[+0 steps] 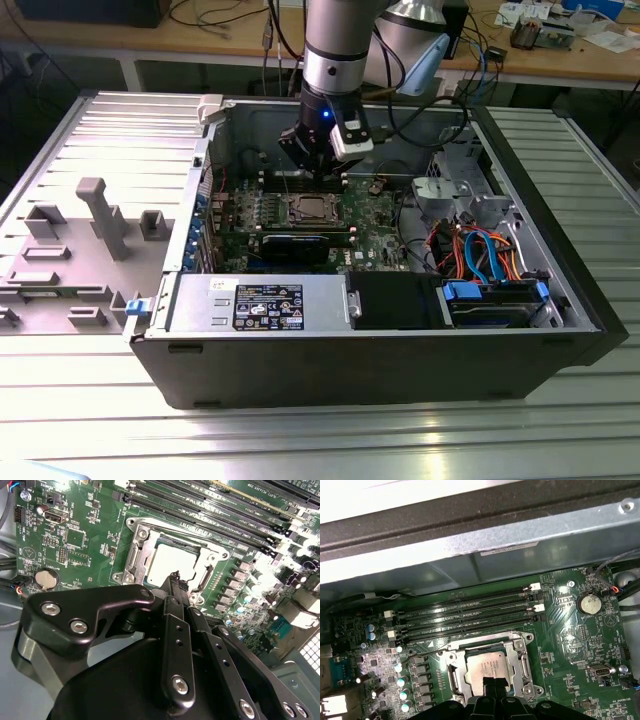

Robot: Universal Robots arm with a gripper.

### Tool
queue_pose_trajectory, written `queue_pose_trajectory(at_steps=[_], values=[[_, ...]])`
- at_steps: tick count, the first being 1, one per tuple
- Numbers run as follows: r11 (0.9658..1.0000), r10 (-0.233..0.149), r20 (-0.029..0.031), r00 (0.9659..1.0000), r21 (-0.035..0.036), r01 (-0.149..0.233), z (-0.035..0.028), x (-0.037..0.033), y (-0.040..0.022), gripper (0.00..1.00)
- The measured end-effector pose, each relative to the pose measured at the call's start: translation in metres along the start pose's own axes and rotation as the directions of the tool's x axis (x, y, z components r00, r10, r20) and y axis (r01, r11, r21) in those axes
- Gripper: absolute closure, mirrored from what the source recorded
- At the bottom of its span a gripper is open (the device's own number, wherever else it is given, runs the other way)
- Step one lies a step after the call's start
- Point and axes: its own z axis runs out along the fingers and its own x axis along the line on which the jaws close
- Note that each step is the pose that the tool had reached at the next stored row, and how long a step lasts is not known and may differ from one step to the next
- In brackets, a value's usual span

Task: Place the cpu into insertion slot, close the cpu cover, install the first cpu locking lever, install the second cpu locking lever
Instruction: 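Install the first cpu locking lever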

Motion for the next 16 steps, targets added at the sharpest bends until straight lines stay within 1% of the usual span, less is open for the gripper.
queue_pose_trajectory(at_steps=[16], values=[[0.9995,-0.033,0.0001,0.9995,0.0013,0.033,0.0000,0.0000,0.0000,0.89]])
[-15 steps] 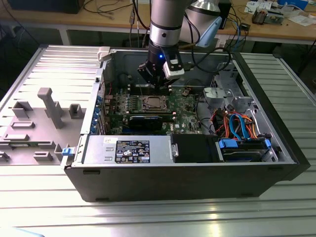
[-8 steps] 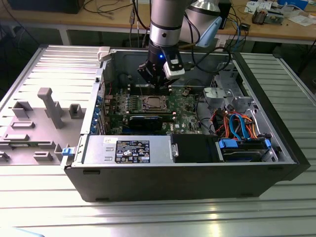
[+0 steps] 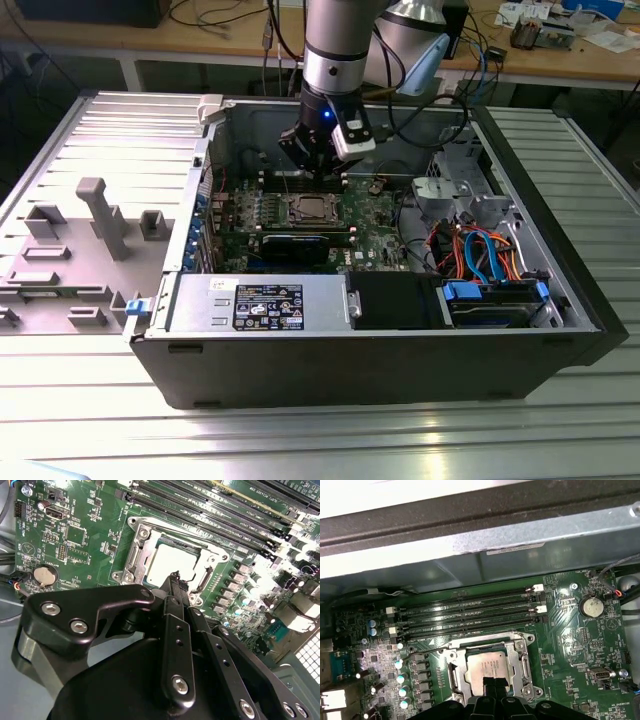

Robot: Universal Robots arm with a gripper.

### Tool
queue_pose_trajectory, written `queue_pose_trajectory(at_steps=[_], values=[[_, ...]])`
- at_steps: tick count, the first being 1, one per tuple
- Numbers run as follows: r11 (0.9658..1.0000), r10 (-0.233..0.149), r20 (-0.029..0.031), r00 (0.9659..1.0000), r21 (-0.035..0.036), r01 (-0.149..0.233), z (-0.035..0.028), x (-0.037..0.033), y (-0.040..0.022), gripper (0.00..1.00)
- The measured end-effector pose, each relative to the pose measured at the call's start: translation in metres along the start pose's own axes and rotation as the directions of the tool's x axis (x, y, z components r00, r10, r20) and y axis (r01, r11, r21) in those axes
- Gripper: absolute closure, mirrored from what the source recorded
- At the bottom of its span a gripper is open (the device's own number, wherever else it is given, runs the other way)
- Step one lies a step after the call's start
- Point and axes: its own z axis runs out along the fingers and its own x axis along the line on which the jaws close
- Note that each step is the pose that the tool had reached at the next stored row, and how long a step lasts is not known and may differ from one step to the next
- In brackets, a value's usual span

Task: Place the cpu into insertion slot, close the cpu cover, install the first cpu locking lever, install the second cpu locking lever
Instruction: 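Install the first cpu locking lever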

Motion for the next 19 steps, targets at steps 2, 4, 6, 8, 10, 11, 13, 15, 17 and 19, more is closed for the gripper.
queue_pose_trajectory(at_steps=[2,4,6,8,10,11,13,15,17,19], values=[[1.0000,-0.006,0.0000,1.0000,0.0002,0.006,0.0000,0.0000,0.0000,0.89],[0.9999,-0.011,0.0000,0.9999,0.0005,0.011,0.0000,0.0000,0.0000,0.89],[0.9999,-0.015,0.0001,0.9999,0.0006,0.015,0.0000,0.0000,0.0000,0.89],[0.9998,-0.019,0.0001,0.9998,0.0007,0.019,0.0000,0.0000,0.0000,0.89],[0.9997,-0.024,0.0001,0.9997,0.0010,0.024,0.0000,0.0000,0.0000,0.89],[0.9997,-0.026,0.0001,0.9997,0.0011,0.026,0.0000,0.0000,0.0000,0.89],[0.9995,-0.031,0.0001,0.9995,0.0013,0.031,0.0000,0.0000,0.0000,0.89],[0.9994,-0.034,0.0001,0.9994,0.0014,0.034,0.0000,0.0000,0.0000,0.89],[0.9993,-0.038,0.0001,0.9993,0.0015,0.038,0.0000,0.0000,0.0000,0.89],[0.9991,-0.042,0.0002,0.9991,0.0018,0.042,0.0000,0.0000,0.0000,0.89]])
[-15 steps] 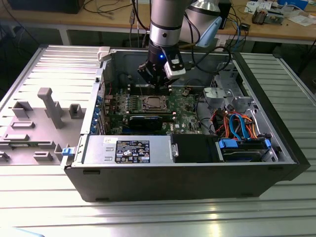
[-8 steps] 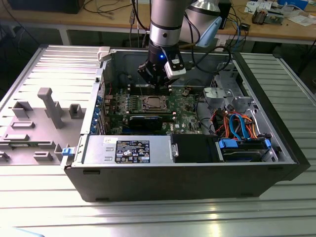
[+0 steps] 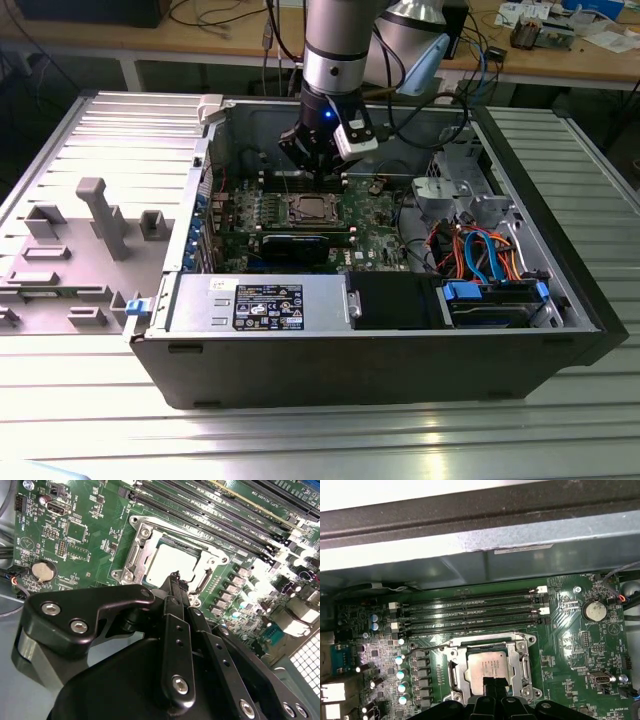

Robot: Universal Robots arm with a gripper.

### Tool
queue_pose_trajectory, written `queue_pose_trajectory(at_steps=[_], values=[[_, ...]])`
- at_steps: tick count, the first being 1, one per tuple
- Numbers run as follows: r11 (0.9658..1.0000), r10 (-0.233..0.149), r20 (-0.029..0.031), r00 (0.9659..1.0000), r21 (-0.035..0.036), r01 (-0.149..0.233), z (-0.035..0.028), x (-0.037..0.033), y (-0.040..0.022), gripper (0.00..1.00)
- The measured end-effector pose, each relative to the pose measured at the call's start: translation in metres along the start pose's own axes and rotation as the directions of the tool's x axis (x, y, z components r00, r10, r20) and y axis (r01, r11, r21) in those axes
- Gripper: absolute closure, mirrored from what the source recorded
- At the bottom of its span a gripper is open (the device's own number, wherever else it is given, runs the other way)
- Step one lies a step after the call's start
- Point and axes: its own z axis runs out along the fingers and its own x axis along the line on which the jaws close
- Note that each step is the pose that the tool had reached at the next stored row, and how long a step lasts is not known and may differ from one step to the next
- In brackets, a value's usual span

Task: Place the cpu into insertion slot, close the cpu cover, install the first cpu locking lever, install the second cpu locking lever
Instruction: 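Install the first cpu locking lever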

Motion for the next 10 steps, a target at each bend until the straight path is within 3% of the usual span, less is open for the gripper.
queue_pose_trajectory(at_steps=[10], values=[[0.9997,-0.026,0.0001,0.9997,0.0009,0.026,0.0000,0.0000,0.0000,0.89]])
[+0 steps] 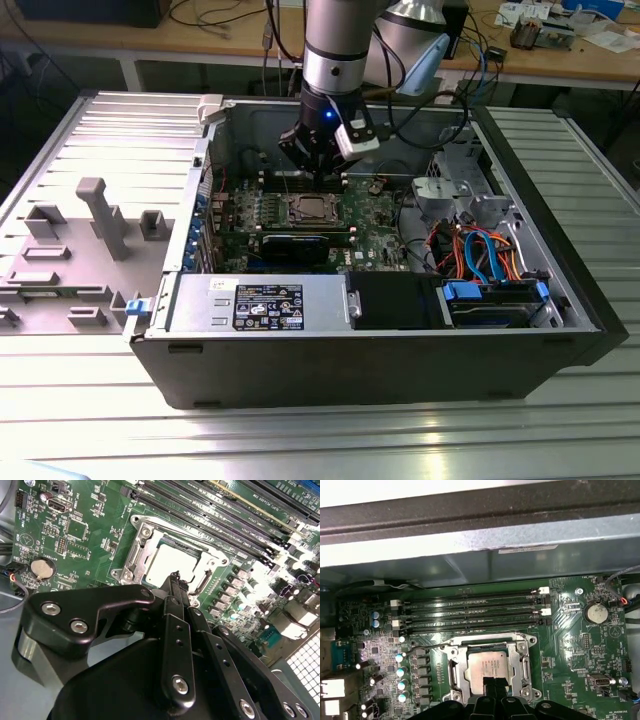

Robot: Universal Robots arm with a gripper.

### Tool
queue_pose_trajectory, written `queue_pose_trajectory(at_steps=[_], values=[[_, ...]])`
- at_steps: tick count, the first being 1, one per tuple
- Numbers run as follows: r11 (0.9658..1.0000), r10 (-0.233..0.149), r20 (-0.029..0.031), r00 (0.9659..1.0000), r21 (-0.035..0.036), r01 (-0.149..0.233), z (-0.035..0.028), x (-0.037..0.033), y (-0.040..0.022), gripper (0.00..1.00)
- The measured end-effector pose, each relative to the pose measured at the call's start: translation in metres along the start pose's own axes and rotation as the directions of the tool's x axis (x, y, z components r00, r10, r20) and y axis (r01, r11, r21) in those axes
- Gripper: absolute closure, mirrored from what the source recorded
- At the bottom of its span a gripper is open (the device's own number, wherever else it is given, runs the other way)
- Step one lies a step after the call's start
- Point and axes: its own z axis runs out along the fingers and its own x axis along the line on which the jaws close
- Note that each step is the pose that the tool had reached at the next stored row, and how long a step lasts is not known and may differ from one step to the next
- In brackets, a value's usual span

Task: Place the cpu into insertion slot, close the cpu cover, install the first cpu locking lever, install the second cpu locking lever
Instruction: 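Install the first cpu locking lever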

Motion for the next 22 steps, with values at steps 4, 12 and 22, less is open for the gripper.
queue_pose_trajectory(at_steps=[4,12,22], values=[[0.9996,-0.029,0.0001,0.9996,0.0012,0.029,0.0000,0.0000,0.0000,0.89],[0.9970,-0.077,0.0002,0.9970,0.0031,0.077,0.0000,0.0000,0.0000,0.89],[0.9908,-0.135,0.0002,0.9909,0.0055,0.135,0.0000,0.0000,0.0000,0.89]])
